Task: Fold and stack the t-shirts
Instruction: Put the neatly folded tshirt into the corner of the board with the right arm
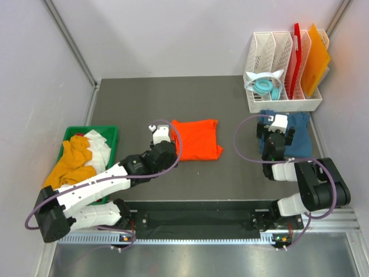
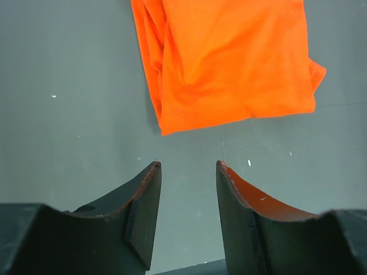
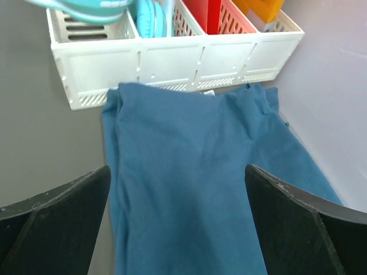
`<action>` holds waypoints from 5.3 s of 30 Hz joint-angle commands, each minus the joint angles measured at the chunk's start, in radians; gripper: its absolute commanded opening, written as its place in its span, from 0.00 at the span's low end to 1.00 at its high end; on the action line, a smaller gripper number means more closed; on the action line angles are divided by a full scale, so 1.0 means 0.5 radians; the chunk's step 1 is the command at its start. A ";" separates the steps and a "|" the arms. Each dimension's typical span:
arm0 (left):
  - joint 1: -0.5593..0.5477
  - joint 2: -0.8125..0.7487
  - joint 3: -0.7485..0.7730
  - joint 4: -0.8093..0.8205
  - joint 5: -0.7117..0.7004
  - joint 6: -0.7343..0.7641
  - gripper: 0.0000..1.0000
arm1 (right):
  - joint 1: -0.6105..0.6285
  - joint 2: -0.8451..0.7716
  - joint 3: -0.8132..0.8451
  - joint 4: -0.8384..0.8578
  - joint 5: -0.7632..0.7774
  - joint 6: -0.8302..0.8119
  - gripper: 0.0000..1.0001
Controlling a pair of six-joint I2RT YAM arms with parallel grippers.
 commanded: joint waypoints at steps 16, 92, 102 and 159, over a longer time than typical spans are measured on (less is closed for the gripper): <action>-0.040 0.211 0.135 -0.043 -0.108 0.036 0.46 | -0.339 0.029 -0.080 0.310 -0.981 0.200 1.00; -0.304 1.193 1.022 -0.041 -0.648 0.140 0.99 | -0.067 -0.387 1.494 -2.943 -1.908 -0.555 1.00; 0.189 1.214 0.903 0.214 -0.369 0.118 0.91 | 0.277 -0.360 1.386 -2.596 -1.653 -0.313 0.89; -0.301 1.015 0.703 -0.089 -0.688 -0.271 0.80 | 0.084 -0.949 0.659 -2.433 -1.592 -0.485 0.97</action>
